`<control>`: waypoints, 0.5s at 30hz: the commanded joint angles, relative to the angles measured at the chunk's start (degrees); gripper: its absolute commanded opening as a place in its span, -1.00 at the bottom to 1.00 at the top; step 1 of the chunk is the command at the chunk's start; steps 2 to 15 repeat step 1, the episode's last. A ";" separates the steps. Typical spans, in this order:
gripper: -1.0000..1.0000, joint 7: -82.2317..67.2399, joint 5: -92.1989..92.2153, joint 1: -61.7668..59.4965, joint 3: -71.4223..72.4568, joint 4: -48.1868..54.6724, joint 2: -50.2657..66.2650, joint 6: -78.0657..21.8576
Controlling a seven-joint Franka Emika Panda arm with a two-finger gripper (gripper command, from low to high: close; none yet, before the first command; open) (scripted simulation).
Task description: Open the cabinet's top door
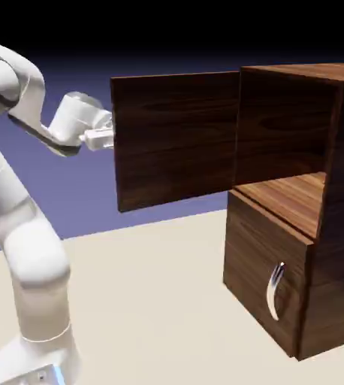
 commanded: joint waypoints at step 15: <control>-1.00 0.81 0.13 -0.57 0.81 1.17 1.44 -1.33</control>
